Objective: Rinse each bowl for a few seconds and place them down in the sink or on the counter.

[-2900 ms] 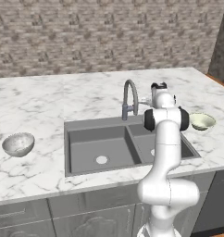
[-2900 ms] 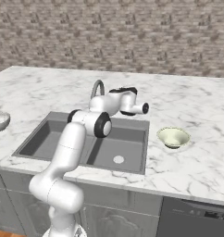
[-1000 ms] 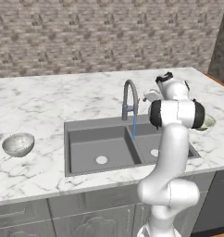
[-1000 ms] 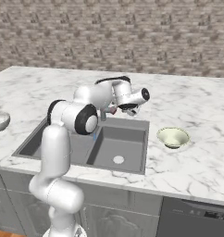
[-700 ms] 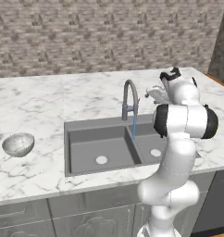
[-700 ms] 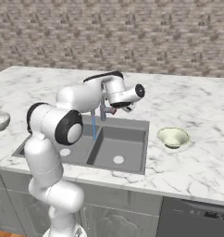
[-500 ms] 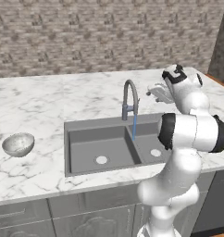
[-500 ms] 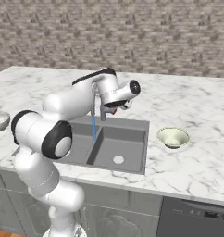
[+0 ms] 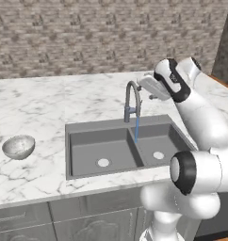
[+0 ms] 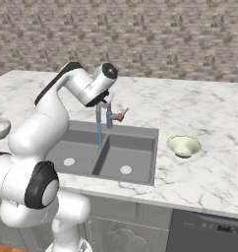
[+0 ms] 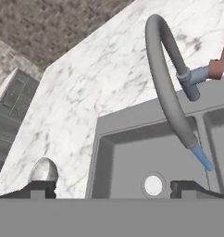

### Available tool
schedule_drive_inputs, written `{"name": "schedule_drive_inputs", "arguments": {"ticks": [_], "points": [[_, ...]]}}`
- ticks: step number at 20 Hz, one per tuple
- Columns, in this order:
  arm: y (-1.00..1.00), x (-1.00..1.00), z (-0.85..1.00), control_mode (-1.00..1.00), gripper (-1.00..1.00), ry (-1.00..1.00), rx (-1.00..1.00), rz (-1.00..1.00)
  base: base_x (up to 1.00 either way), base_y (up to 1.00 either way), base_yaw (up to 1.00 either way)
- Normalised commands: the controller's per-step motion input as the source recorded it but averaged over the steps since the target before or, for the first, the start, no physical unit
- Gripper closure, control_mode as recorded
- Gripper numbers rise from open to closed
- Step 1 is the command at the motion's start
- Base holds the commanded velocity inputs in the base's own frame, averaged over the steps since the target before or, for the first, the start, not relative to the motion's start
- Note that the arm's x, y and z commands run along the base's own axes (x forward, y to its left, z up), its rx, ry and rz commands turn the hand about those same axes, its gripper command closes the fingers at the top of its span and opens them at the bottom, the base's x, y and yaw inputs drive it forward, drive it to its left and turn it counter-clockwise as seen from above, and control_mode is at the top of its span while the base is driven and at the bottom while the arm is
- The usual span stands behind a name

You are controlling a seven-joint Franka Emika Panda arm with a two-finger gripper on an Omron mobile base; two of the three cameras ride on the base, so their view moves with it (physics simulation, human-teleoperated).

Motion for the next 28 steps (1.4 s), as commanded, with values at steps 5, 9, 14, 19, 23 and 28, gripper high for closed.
{"name": "schedule_drive_inputs", "arguments": {"ticks": [5,9,14,19,23,28], "points": [[1.0,-0.22,0.28,-1.0,-1.0,0.15,0.0,0.0,0.0,0.0,0.0],[1.0,-0.11,0.0,-1.0,-1.0,0.14,-0.04,0.02,0.0,0.0,0.0],[1.0,-0.02,-0.26,-1.0,-1.0,0.18,-0.08,0.11,0.0,0.0,0.0],[1.0,0.0,-0.55,-1.0,-1.0,0.19,-0.19,0.1,0.0,0.0,0.0],[1.0,-0.02,-0.57,-1.0,-1.0,0.19,-0.22,0.0,0.0,0.0,0.0],[1.0,-0.12,-0.19,-1.0,-1.0,0.15,-0.15,0.0,0.0,0.0,0.0]]}}
